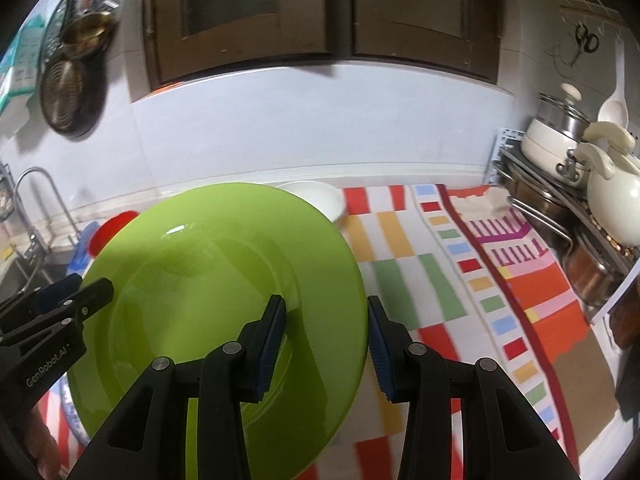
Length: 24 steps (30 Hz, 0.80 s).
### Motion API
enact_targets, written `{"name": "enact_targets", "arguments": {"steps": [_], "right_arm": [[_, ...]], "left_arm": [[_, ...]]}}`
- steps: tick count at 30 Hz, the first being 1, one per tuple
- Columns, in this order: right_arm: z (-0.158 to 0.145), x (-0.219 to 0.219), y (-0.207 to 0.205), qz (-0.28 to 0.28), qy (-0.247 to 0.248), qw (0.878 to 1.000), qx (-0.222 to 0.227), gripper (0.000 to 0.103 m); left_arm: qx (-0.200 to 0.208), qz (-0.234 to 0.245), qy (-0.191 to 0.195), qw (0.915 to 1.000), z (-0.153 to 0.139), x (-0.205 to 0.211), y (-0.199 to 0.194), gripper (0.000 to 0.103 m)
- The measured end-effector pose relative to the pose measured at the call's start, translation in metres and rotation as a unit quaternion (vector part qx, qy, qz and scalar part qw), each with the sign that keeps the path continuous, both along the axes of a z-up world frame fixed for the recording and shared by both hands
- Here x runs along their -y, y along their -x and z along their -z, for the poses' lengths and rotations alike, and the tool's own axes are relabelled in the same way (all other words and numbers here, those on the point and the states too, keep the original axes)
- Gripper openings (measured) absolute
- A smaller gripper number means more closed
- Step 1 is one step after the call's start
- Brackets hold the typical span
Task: Organize plates and bowls
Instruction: 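Lift the green plate with the left tool and carry it toward the blue-and-white plates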
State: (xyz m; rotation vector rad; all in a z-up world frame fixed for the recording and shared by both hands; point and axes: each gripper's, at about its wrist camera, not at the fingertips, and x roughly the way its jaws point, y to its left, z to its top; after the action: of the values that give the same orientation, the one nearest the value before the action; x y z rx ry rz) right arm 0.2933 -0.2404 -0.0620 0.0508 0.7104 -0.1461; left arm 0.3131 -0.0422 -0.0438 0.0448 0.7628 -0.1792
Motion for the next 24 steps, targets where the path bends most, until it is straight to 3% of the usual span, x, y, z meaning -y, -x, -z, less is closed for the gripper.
{"name": "enact_targets", "arguments": {"steps": [15, 24], "right_arm": [[0.016, -0.094, 0.003, -0.055, -0.005, 0.998, -0.012, 0.041], [0.037, -0.136, -0.005, -0.084, -0.009, 0.996, -0.039, 0.042]], "left_arm": [[-0.023, -0.061, -0.006, 0.9979, 0.016, -0.096, 0.014, 0.042], [-0.061, -0.084, -0.014, 0.9945, 0.044, -0.133, 0.012, 0.042]]}}
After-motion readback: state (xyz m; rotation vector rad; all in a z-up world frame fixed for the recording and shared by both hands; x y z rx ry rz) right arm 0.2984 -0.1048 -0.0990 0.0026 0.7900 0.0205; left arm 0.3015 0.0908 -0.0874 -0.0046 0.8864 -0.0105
